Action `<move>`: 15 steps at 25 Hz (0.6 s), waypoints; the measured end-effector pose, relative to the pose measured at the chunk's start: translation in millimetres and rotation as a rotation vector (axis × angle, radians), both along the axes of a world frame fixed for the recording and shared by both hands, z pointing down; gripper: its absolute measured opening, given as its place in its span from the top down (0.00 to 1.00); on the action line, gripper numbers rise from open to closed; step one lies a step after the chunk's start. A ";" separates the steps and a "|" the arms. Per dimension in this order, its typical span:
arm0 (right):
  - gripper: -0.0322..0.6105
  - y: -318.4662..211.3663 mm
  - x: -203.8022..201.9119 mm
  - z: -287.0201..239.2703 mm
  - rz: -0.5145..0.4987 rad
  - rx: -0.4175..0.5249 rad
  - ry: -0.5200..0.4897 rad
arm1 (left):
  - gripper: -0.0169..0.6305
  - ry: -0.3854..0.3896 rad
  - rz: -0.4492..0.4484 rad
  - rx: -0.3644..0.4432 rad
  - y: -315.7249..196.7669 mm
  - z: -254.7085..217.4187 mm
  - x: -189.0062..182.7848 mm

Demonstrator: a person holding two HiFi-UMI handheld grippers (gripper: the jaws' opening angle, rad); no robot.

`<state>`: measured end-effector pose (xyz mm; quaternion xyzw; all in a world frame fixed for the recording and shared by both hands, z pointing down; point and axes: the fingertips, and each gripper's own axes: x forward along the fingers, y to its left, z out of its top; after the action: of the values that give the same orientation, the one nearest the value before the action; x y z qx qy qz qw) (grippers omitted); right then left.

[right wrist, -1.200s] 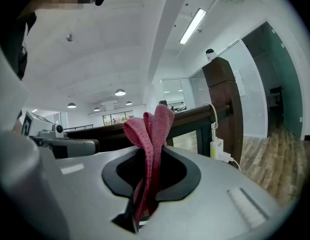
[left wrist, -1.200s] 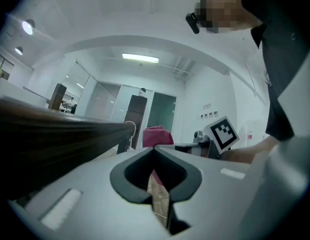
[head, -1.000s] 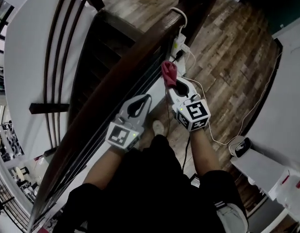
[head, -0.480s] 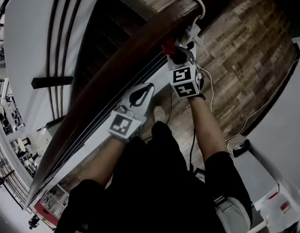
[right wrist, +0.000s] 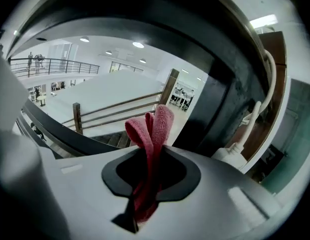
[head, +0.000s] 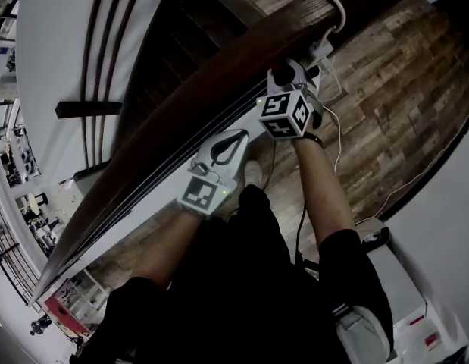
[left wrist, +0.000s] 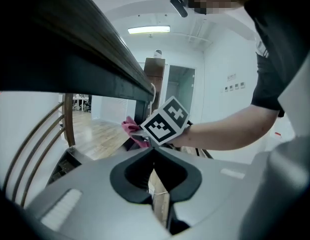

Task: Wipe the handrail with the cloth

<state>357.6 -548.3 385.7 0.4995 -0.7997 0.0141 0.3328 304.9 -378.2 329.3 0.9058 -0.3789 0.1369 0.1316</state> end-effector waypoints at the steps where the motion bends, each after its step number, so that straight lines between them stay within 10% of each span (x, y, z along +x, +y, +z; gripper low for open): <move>1: 0.87 0.3 -2.0 2.5 0.001 -0.015 -0.017 | 0.97 -0.002 -0.006 -0.003 2.5 0.9 -2.3; 15: 0.87 15.5 -32.3 13.6 -0.107 -0.180 -0.070 | 0.97 -0.135 -0.226 -0.013 10.6 24.2 -60.5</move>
<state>325.4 -532.8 399.4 0.4235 -0.8318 0.0855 0.3485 244.4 -367.6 353.5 0.8452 -0.4855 0.1844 0.1263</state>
